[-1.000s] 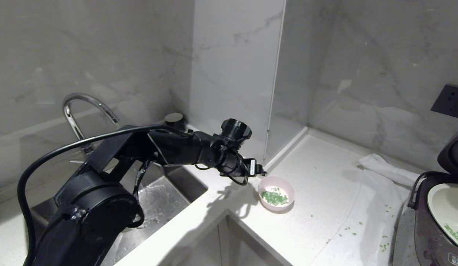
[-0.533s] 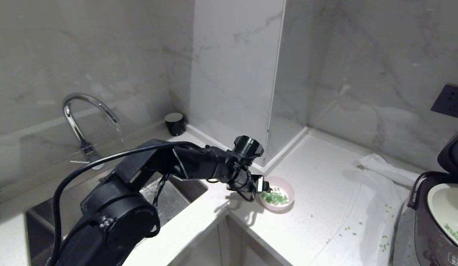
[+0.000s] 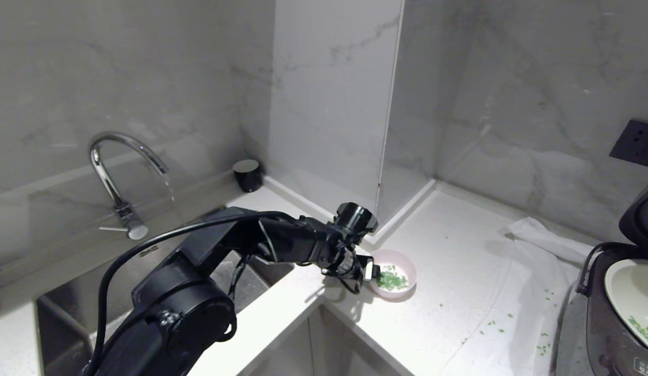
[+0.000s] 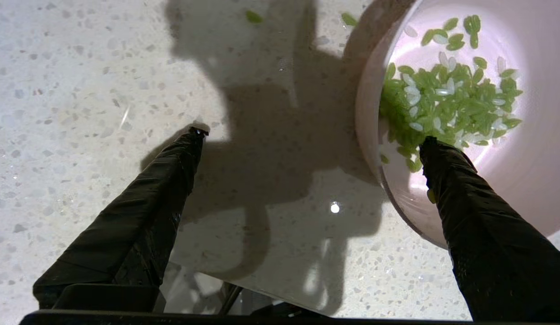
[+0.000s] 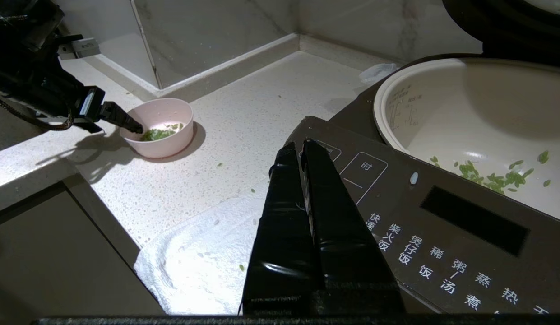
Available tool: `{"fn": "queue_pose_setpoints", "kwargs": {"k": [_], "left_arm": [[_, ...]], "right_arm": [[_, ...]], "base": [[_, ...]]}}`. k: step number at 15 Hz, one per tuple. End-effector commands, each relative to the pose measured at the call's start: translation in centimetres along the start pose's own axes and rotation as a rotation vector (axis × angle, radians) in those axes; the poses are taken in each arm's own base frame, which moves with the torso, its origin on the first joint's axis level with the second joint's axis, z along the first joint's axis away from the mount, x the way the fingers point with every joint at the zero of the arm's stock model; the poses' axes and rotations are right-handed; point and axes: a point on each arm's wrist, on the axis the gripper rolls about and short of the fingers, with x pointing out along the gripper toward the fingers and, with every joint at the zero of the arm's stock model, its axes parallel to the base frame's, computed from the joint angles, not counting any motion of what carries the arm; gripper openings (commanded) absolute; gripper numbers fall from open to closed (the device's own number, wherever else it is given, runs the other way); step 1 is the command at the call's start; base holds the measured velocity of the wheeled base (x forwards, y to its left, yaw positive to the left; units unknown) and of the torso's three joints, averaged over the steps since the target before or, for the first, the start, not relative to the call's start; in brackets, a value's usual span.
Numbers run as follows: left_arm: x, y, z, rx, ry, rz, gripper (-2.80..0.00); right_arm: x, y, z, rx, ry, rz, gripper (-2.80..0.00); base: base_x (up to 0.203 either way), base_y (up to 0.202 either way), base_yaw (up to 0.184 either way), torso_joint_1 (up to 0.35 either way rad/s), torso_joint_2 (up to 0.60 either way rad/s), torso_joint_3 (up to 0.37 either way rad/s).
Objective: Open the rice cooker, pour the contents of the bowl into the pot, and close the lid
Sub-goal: Pick up the bowl on the table
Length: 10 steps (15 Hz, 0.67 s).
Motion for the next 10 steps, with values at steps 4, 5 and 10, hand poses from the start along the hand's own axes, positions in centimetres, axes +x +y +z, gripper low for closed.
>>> {"fn": "queue_pose_setpoints", "kwargs": {"k": [4,5,10], "left_arm": [[-1.5,1.1,0.8,-0.013,0.008,0.051,0.00],[-1.6,1.4,0.7,-0.016,0.027,0.064,0.00],[-1.8,2.9,0.6,-0.028,0.059,0.156,0.00]], "right_arm": [[0.0,0.0,0.0,0.000,0.001,0.000,-2.80],[0.0,0.0,0.0,0.000,0.001,0.000,-2.80],[0.0,0.0,0.0,0.000,0.001,-0.001,-2.80]], "base": [[0.000,0.000,0.000,0.000,0.00,0.000],[0.000,0.000,0.000,0.000,0.00,0.000],[0.000,0.000,0.000,0.000,0.00,0.000]]}}
